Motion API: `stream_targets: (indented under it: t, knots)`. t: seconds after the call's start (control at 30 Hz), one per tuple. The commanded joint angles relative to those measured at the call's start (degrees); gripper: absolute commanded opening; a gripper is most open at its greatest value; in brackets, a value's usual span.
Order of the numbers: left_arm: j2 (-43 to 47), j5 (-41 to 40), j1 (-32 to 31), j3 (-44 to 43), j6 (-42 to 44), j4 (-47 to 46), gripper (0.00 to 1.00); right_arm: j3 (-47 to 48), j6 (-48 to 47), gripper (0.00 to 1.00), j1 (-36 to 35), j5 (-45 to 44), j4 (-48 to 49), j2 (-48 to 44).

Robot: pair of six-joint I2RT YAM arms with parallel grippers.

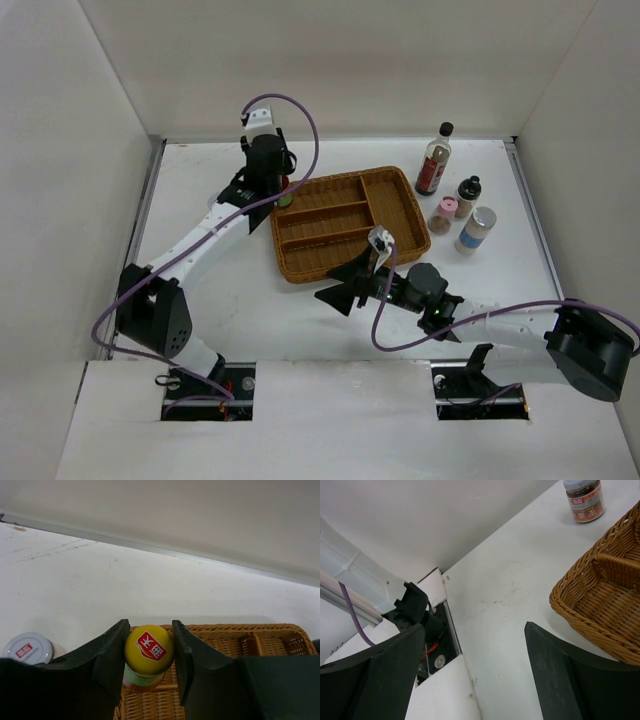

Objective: Organize the condiment bottles

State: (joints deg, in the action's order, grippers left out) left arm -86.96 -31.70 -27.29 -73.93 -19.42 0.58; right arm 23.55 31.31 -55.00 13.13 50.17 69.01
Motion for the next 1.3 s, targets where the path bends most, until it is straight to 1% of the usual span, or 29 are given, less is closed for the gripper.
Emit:
stream_targets:
  t: [0.0,0.27,0.37,0.43,0.5,0.57,0.63,0.73,0.83,0.93,1.13,1.27]
  knots:
    - [-0.66,1.03,-0.61,-4.73,0.87,-8.31,0.15,1.5,-0.02,0.88,0.82,-0.64,2.03,-1.25]
    - [-5.85,2.44,-1.49,-4.99,1.05,-11.92,0.16,1.41,-0.02,0.88,0.91,-0.64,2.21,-1.16]
    - [-7.17,2.52,-2.02,-3.6,1.05,-12.62,0.19,1.41,-0.02,0.88,0.99,-0.64,2.12,-1.16]
    - [-7.96,2.18,-2.46,-2.02,1.05,-13.14,0.23,1.41,-0.02,0.88,1.0,-0.64,2.12,-1.07]
    - [-8.31,0.77,-2.98,0.18,0.96,-14.46,0.3,1.41,-0.11,0.88,1.17,-0.64,2.04,-1.07]
    - [-8.4,-1.86,-3.51,1.85,1.05,-15.87,0.39,1.32,-0.2,0.88,1.7,-0.64,1.95,-1.16]
    - [-8.05,-2.66,-3.69,2.82,1.05,-16.57,0.48,0.97,-0.02,0.88,2.49,-0.64,1.86,-1.51]
    - [-7.09,-2.75,-3.6,3.7,0.96,-16.93,0.55,0.88,-0.02,0.88,2.58,-0.64,1.86,-1.78]
    - [-5.16,-2.84,-3.52,4.58,0.88,-16.67,0.6,0.88,-0.02,0.88,2.67,-0.64,1.86,-1.86]
    - [-1.3,-3.36,-3.6,7.21,0.7,-16.93,0.66,0.79,-0.02,0.89,2.67,-0.73,1.86,-2.04]
    - [7.75,-3.8,-1.94,14.42,-1.49,-16.93,0.69,0.79,-0.02,0.89,2.67,-0.73,1.86,-1.78]
    - [13.29,-4.15,-0.27,18.81,-2.9,-15.79,0.7,0.79,-0.02,0.89,2.67,-0.73,1.86,-1.95]
